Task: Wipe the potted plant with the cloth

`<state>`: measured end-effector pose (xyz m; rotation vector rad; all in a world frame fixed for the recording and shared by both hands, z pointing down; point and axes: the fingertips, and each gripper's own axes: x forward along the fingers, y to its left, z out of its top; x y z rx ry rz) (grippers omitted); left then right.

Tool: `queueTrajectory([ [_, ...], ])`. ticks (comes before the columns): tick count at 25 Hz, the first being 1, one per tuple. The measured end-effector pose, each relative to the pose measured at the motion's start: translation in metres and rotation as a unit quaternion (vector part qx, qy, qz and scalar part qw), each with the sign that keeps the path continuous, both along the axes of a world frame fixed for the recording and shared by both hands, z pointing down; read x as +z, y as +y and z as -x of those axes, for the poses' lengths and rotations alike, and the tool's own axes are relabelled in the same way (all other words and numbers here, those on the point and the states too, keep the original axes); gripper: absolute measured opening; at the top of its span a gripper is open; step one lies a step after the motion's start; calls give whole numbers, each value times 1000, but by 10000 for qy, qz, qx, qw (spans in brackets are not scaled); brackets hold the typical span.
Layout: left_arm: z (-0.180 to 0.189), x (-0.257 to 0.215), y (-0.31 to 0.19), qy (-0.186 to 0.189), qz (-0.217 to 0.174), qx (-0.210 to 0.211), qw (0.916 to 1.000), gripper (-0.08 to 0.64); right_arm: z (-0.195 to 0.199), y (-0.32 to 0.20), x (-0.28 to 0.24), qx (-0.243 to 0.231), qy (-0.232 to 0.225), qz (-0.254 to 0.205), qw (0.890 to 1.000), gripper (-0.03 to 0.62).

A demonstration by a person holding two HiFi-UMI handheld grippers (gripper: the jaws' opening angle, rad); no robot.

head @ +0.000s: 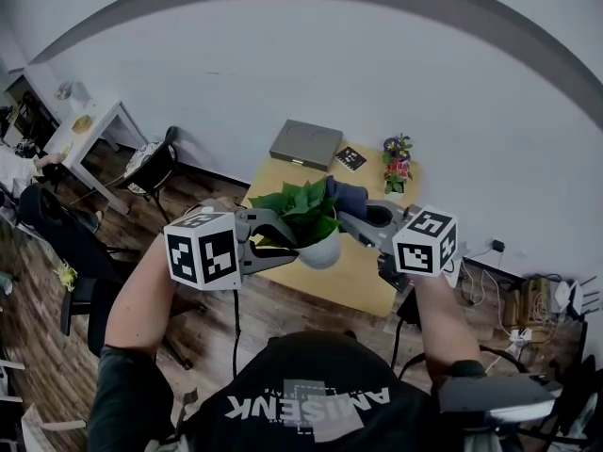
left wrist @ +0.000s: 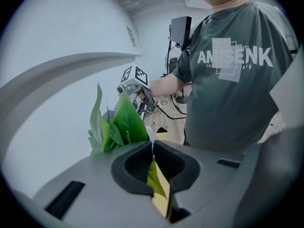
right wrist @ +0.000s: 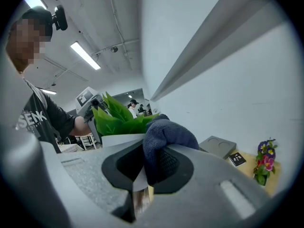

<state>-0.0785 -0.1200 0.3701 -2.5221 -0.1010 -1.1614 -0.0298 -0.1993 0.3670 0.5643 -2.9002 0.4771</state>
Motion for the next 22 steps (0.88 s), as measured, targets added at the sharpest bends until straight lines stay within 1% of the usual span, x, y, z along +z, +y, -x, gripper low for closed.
queueTrajectory([
  [5,1,-2,0,-12,-4,32,10000,17,-2,9,19,-221,6,253,9994,37],
  [12,-4,-10,0,255,167,76,9995,18,-15,19,43,-392,-105,606,9973,37],
  [15,-5,-12,2,413,406,130,9982,18,-18,24,53,-472,-141,749,9960,37],
  [18,-6,-19,8,666,724,203,9949,17,-23,30,61,-547,-219,879,9944,37],
  [20,-7,-24,10,799,865,245,9927,17,-31,27,60,-492,-378,955,9935,37],
  [22,-8,-27,13,850,976,300,9911,17,-37,20,51,-467,-569,963,9926,37],
])
